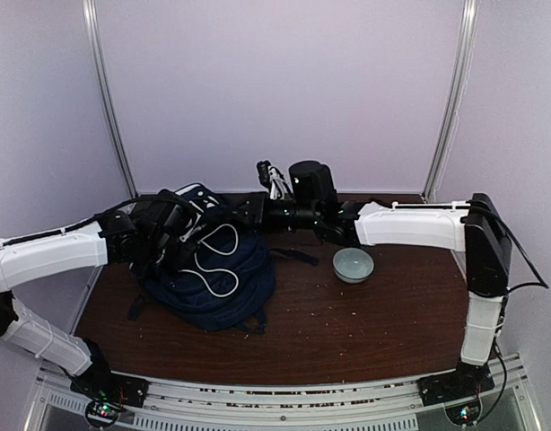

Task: Pack the student bag

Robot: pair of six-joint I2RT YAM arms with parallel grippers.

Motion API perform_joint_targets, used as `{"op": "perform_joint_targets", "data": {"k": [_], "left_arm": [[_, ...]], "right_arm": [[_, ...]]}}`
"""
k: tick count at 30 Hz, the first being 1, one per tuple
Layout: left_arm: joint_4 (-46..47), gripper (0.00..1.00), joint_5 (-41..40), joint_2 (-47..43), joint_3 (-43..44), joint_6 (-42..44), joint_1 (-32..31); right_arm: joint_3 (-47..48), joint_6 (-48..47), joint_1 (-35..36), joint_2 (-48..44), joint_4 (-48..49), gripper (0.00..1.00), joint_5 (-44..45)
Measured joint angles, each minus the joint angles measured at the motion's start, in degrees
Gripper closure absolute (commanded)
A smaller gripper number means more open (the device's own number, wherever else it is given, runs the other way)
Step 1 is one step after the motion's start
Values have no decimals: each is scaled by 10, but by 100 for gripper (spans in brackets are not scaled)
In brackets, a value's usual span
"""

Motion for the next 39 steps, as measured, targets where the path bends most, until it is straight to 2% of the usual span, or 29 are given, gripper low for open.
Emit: {"op": "perform_joint_targets", "data": {"k": [6,14,24,26,32,39], "left_arm": [[18,36,-21,21,0,0,17],[43,35,-30,41,0,0,21],[55,35,-23,42,1,0,28],[56,35,-22,42,1,0,28],[57,35,-18,42,1,0,29],[51,17,23,15,1,6,37]], "right_arm": [[-59,-10,0,-55,9,56,-17],[-140,8,16,-50,8,56,-57],[-158,12,37,-26,17,54,-141],[-150,12,40,-6,15,59,-148],[-123,16,40,29,9,100,-161],[-103,63,38,33,57,100,-175]]}}
